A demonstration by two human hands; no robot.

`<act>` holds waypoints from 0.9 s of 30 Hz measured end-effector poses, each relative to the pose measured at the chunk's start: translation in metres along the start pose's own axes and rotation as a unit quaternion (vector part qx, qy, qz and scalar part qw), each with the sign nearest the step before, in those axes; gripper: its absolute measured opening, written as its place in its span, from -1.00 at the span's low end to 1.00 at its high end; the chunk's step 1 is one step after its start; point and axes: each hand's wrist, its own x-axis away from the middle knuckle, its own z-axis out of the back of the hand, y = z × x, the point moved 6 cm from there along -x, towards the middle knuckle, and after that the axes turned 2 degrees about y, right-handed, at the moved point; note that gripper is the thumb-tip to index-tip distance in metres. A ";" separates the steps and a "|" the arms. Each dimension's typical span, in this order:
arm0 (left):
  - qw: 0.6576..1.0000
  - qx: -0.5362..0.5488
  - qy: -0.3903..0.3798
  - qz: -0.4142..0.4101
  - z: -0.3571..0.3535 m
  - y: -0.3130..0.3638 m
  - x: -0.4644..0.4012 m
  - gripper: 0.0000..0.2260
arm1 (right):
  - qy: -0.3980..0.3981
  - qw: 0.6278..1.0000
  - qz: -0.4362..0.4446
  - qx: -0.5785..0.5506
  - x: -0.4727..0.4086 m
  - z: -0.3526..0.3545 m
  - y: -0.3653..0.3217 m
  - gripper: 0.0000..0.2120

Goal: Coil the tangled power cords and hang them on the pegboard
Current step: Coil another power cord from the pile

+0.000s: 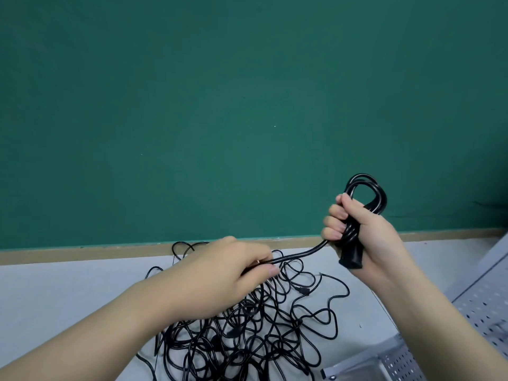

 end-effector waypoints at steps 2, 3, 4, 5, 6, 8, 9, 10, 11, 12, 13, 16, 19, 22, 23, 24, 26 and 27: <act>1.000 -0.026 -0.001 -0.006 -0.001 0.008 0.001 -0.65 | 0.029 0.999 0.023 0.007 -0.008 0.010 -0.006 -0.80; 0.999 -0.036 -0.009 -0.002 -0.004 0.010 0.000 -0.66 | 0.044 0.998 0.036 0.015 -0.012 0.015 -0.008 -0.79; 0.999 -0.033 -0.022 0.007 -0.007 0.011 0.000 -0.69 | 0.057 0.997 0.046 0.020 -0.015 0.019 -0.009 -0.78; 0.999 -0.014 -0.040 0.019 -0.010 0.010 0.000 -0.72 | 0.066 0.996 0.054 0.023 -0.018 0.022 -0.008 -0.77; 0.998 0.015 -0.060 0.031 -0.013 0.008 0.000 -0.75 | 0.070 0.995 0.059 0.026 -0.020 0.024 -0.007 -0.76; 0.991 0.087 -0.094 0.044 -0.018 0.003 0.002 -0.80 | 0.073 0.995 0.065 0.029 -0.022 0.027 -0.006 -0.75; 0.987 0.116 -0.099 0.042 -0.019 0.001 0.003 -0.82 | 0.074 0.995 0.068 0.028 -0.022 0.028 -0.008 -0.75; 0.986 0.137 -0.093 0.036 -0.018 0.001 0.003 -0.83 | 0.075 0.994 0.069 0.025 -0.022 0.029 -0.010 -0.75; 0.985 0.150 -0.078 0.028 -0.016 0.002 0.003 -0.83 | 0.078 0.994 0.072 0.021 -0.021 0.030 -0.013 -0.75; 0.987 0.152 -0.057 0.019 -0.013 0.003 0.003 -0.82 | 0.080 0.994 0.075 0.020 -0.020 0.032 -0.016 -0.77; 0.990 0.138 -0.033 0.008 -0.009 0.005 0.003 -0.80 | 0.083 0.993 0.078 0.024 -0.019 0.032 -0.017 -0.79; 0.994 0.104 0.011 -0.021 0.000 0.008 0.005 -0.74 | 0.091 0.989 0.082 0.078 -0.012 0.029 -0.008 -0.93; 0.988 0.146 0.040 -0.022 0.012 0.004 0.006 -0.62 | 0.064 0.985 0.066 0.148 -0.001 0.015 0.017 -0.96; 0.995 0.097 0.038 0.001 0.017 -0.008 0.005 -0.53 | 0.040 0.982 0.048 0.180 0.010 0.000 0.036 -0.87; 0.999 0.048 0.022 0.016 0.015 -0.014 0.005 -0.52 | 0.036 0.982 0.043 0.179 0.013 -0.004 0.040 -0.85; 0.999 0.002 0.001 0.033 0.013 -0.021 0.005 -0.54 | 0.032 0.984 0.037 0.172 0.016 -0.007 0.043 -0.84; 0.997 -0.027 -0.048 0.058 0.005 -0.028 0.006 -0.62 | 0.024 0.990 0.023 0.138 0.020 -0.013 0.048 -0.83; 0.995 -0.008 -0.073 0.062 -0.002 -0.027 0.007 -0.65 | 0.022 0.993 0.018 0.116 0.021 -0.016 0.050 -0.82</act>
